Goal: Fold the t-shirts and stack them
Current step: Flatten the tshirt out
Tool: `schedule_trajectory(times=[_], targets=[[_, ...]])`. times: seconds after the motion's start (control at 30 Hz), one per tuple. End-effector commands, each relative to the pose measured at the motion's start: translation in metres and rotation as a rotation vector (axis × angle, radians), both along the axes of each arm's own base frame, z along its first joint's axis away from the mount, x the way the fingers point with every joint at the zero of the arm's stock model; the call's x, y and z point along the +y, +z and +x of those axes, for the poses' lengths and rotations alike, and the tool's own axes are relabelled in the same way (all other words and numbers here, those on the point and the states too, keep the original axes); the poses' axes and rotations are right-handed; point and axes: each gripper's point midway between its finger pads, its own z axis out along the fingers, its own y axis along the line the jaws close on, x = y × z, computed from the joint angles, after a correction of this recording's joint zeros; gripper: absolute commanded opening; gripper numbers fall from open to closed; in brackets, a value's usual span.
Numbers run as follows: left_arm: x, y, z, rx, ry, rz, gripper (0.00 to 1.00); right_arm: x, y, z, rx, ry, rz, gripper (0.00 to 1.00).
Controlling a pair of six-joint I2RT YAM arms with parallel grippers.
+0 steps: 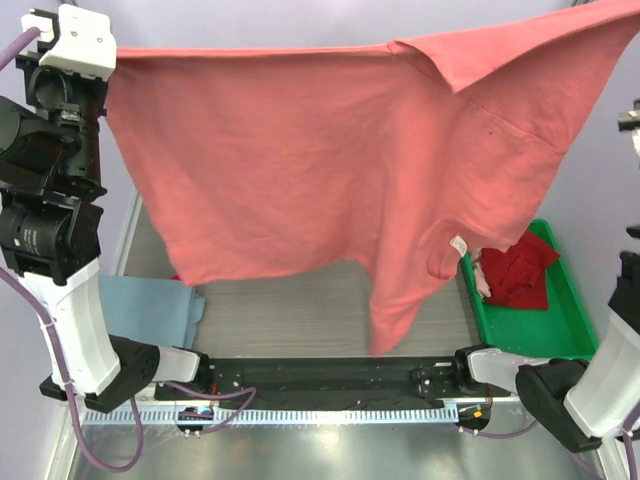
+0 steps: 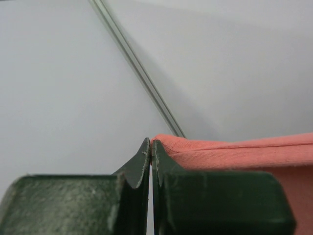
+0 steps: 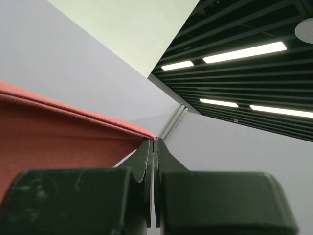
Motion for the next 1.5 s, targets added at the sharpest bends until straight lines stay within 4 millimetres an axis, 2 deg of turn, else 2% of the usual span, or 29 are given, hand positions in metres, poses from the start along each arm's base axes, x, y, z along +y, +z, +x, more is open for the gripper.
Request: schedule_trajectory(times=[0.0, 0.03, 0.1, 0.13, 0.17, 0.2, 0.23, 0.27, 0.37, 0.4, 0.47, 0.5, 0.57, 0.7, 0.77, 0.8, 0.83, 0.87, 0.9, 0.93, 0.97, 1.03, 1.07, 1.1, 1.13, 1.17, 1.2, 1.23, 1.47], targets=[[0.010, 0.010, 0.022, -0.030, 0.097, 0.065, 0.00, -0.011, 0.001, 0.048, 0.008, -0.134, -0.005, 0.02], [0.007, 0.005, 0.031, -0.011, 0.090, 0.076, 0.00, -0.009, -0.011, 0.074, 0.054, -0.151, -0.019, 0.01], [-0.002, -0.026, 0.061, 0.079, 0.077, 0.104, 0.00, -0.006, -0.026, 0.100, 0.103, -0.162, -0.039, 0.01], [-0.004, -0.035, 0.071, 0.099, 0.074, 0.109, 0.00, 0.000, -0.052, 0.129, 0.174, -0.165, -0.068, 0.01], [-0.008, -0.049, 0.082, 0.134, 0.067, 0.122, 0.00, 0.002, -0.058, 0.137, 0.173, -0.168, -0.082, 0.01], [-0.014, -0.081, 0.106, 0.220, 0.059, 0.153, 0.00, 0.006, -0.072, 0.151, 0.202, -0.166, -0.108, 0.01], [-0.017, -0.095, 0.116, 0.253, 0.050, 0.159, 0.00, 0.012, -0.108, 0.181, 0.287, -0.162, -0.150, 0.01], [-0.021, -0.113, 0.127, 0.291, 0.035, 0.168, 0.00, 0.015, -0.123, 0.194, 0.313, -0.174, -0.189, 0.01], [-0.039, -0.211, 0.174, 0.507, -0.020, 0.216, 0.00, 0.026, -0.204, 0.248, 0.479, -0.173, -0.295, 0.01], [-0.042, -0.233, 0.183, 0.553, -0.032, 0.224, 0.00, 0.027, -0.247, 0.267, 0.566, -0.173, -0.333, 0.01], [-0.054, -0.300, 0.210, 0.680, -0.069, 0.242, 0.00, 0.030, -0.294, 0.294, 0.638, -0.183, -0.403, 0.01], [-0.057, -0.322, 0.219, 0.726, -0.079, 0.245, 0.00, 0.032, -0.333, 0.306, 0.703, -0.178, -0.432, 0.01], [-0.066, -0.380, 0.244, 0.831, -0.097, 0.240, 0.00, 0.034, -0.386, 0.332, 0.793, -0.179, -0.467, 0.01], [-0.074, -0.454, 0.277, 0.962, -0.098, 0.243, 0.00, 0.030, -0.441, 0.365, 0.914, -0.191, -0.411, 0.01], [-0.075, -0.486, 0.294, 1.010, -0.088, 0.253, 0.00, 0.024, -0.485, 0.392, 0.999, -0.221, -0.386, 0.01], [-0.075, -0.496, 0.300, 1.023, -0.083, 0.255, 0.00, 0.024, -0.482, 0.404, 0.994, -0.229, -0.352, 0.01], [-0.073, -0.504, 0.305, 1.032, -0.072, 0.255, 0.00, 0.024, -0.528, 0.416, 1.100, -0.232, -0.371, 0.01], [-0.073, -0.499, 0.314, 1.013, -0.067, 0.248, 0.00, 0.024, -0.539, 0.423, 1.129, -0.242, -0.370, 0.01], [-0.072, -0.520, 0.321, 1.045, -0.064, 0.256, 0.00, 0.021, -0.534, 0.433, 1.120, -0.265, -0.356, 0.01], [-0.069, -0.525, 0.326, 1.047, -0.050, 0.255, 0.00, 0.021, -0.566, 0.443, 1.171, -0.271, -0.369, 0.01], [-0.069, -0.519, 0.337, 1.022, -0.043, 0.248, 0.00, 0.020, -0.574, 0.450, 1.179, -0.280, -0.371, 0.01], [-0.067, -0.544, 0.350, 1.045, -0.029, 0.253, 0.00, 0.018, -0.575, 0.467, 1.164, -0.296, -0.347, 0.01], [-0.065, -0.535, 0.361, 1.006, -0.012, 0.244, 0.00, 0.017, -0.600, 0.476, 1.196, -0.297, -0.342, 0.01], [-0.064, -0.552, 0.369, 1.010, 0.000, 0.239, 0.00, 0.017, -0.589, 0.488, 1.164, -0.300, -0.313, 0.01], [-0.063, -0.552, 0.376, 0.991, 0.011, 0.234, 0.00, 0.015, -0.590, 0.495, 1.156, -0.299, -0.286, 0.01], [-0.060, -0.541, 0.385, 0.948, 0.036, 0.225, 0.00, 0.015, -0.611, 0.503, 1.181, -0.290, -0.247, 0.01], [-0.060, -0.539, 0.394, 0.912, 0.044, 0.220, 0.00, 0.017, -0.592, 0.514, 1.133, -0.285, -0.210, 0.01], [-0.059, -0.546, 0.399, 0.903, 0.052, 0.219, 0.00, 0.017, -0.593, 0.520, 1.125, -0.284, -0.190, 0.01], [-0.055, -0.523, 0.426, 0.772, 0.071, 0.236, 0.00, 0.017, -0.577, 0.560, 1.014, -0.280, -0.139, 0.01]])
